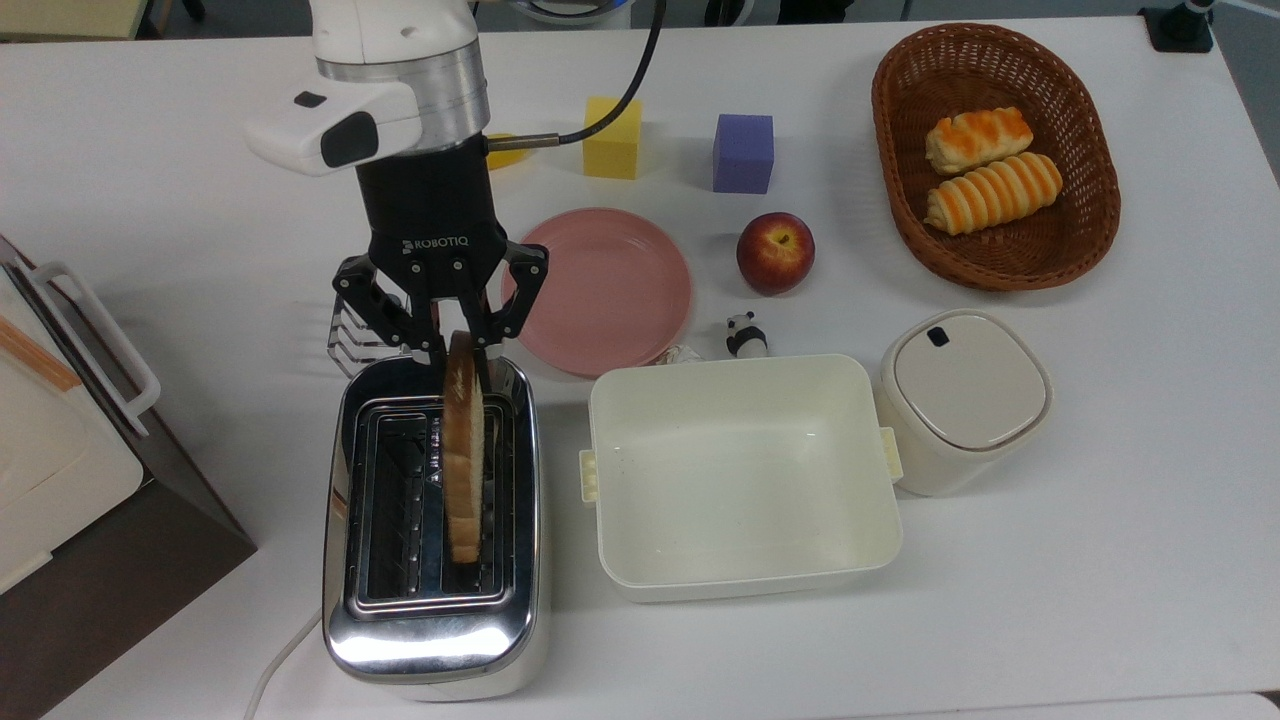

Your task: Put the bread in the toaster

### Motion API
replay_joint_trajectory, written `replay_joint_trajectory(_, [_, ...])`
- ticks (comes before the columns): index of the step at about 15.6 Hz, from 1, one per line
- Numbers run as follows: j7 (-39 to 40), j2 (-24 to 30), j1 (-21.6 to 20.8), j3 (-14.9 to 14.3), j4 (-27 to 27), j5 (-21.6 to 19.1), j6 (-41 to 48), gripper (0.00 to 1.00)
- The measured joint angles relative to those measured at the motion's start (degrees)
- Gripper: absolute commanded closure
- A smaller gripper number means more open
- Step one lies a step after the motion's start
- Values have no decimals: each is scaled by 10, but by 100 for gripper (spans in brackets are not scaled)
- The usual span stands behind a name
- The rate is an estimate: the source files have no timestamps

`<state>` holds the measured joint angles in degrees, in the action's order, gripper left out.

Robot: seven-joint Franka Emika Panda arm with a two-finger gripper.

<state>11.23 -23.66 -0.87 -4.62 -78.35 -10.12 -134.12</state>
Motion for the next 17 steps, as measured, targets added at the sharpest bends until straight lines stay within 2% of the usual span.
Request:
replay_joint_trajectory(1, [0,0,0,0,-1,0,0,1])
replay_joint_trajectory(10, [0,1,0,0,-2,0,25,0])
replay_joint_trajectory(14, [-4,17,0,0,-1,4,130,0])
replay_joint_trajectory(17, [-29,43,-3,1,0,42,226,0])
